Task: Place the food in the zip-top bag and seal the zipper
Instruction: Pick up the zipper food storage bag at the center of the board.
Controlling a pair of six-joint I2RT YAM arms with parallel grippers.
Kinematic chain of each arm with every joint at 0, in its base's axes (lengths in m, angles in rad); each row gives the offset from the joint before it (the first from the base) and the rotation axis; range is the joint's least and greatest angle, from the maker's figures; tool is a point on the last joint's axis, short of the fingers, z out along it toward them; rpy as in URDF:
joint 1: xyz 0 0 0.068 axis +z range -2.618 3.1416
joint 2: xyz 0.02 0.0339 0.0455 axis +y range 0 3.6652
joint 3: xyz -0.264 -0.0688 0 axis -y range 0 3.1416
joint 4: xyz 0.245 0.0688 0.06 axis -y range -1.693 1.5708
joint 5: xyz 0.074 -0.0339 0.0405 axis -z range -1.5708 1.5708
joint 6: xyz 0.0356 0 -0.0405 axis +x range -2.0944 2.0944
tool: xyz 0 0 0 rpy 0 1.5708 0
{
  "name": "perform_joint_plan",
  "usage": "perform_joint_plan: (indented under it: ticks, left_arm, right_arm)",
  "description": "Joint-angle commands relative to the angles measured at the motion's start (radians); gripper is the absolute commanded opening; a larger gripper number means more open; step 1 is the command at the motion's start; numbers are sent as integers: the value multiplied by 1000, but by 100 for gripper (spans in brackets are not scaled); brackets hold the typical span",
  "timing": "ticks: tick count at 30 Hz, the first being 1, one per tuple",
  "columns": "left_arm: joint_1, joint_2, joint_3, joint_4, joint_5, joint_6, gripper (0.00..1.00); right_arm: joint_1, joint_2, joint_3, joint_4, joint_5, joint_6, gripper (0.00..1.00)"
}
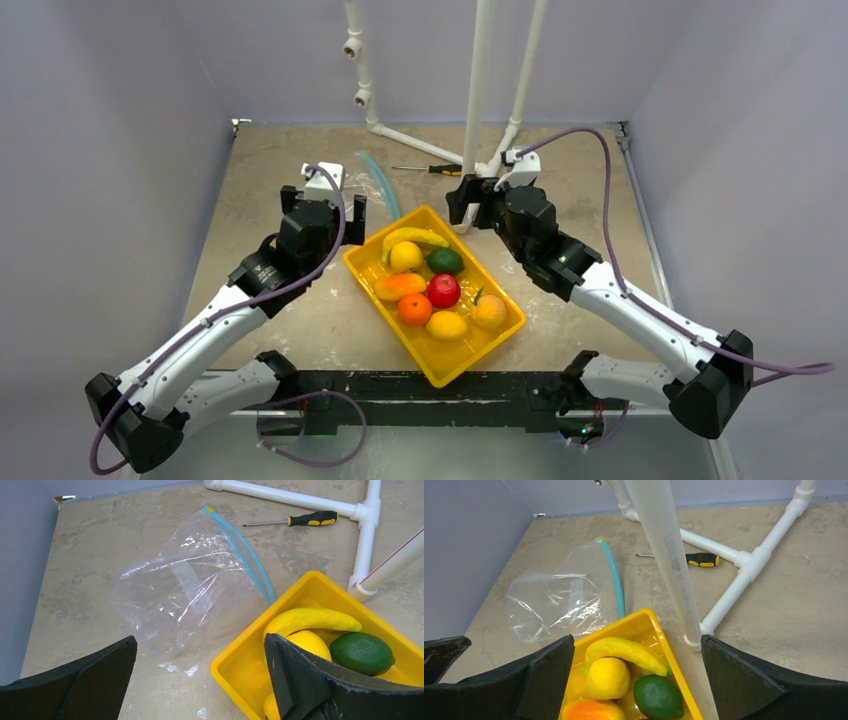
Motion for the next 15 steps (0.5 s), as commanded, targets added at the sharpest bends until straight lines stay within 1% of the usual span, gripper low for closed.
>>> perform_joint_plan:
  ticks: [1,8,10,15]
  left_arm:
    - [-1,-24,-18,37,-68,-8,97]
    - [1,27,-13,47,-153,-25,98]
    - [7,51,-1,47,-153,-35,99]
    - [33,125,42,46,-113,-33,99]
  right_arm:
    - [-1,9,33,-17,-21,-35,99]
    - [0,26,24,9,-70,-35,99]
    - [-1,27,20,20,-83,-35,99]
    - [-1,16,2,50,-111,-35,99]
